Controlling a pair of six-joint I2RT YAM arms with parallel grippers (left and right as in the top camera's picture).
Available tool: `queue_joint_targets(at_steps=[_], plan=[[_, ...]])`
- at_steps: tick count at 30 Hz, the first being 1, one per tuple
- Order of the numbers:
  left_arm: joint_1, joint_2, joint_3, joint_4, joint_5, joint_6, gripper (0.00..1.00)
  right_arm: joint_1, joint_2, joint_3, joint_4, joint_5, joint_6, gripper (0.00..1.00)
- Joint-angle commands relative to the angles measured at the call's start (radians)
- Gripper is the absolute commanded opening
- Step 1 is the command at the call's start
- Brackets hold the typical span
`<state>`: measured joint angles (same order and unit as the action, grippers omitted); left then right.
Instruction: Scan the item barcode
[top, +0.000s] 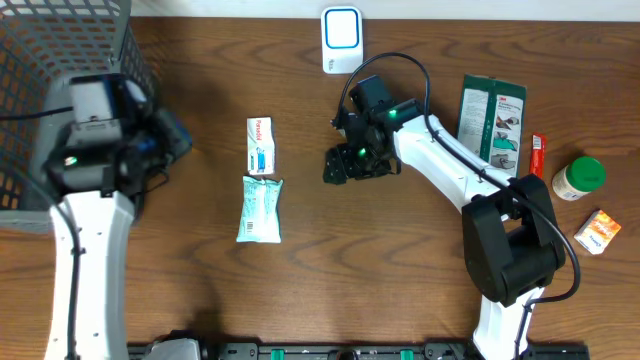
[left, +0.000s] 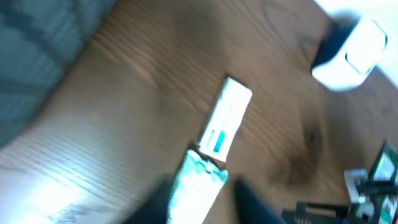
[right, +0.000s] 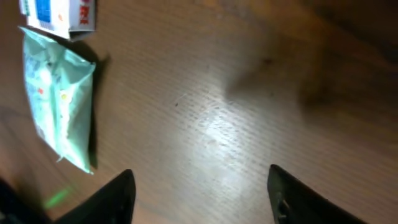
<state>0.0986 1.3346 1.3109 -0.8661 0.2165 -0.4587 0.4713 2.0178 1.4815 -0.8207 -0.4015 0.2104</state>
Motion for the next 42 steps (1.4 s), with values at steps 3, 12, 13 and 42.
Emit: queue_joint_targets(at_steps=[3, 12, 13, 42], plan=[[-0.147, 0.129, -0.021, 0.063, -0.111, 0.014, 0.08, -0.025, -0.003, -0.005, -0.007, 0.034, 0.044, 0.41], [-0.226, 0.429, -0.021, 0.289, -0.371, 0.014, 0.13, -0.029, -0.003, -0.005, -0.035, 0.084, 0.044, 0.46], [-0.226, 0.465, -0.021, 0.311, -0.371, 0.014, 0.13, -0.032, -0.003, -0.005, -0.035, 0.084, 0.043, 0.46], [-0.274, 0.606, 0.002, 0.311, -0.016, 0.124, 0.13, -0.091, -0.003, -0.005, -0.03, 0.106, -0.058, 0.82]])
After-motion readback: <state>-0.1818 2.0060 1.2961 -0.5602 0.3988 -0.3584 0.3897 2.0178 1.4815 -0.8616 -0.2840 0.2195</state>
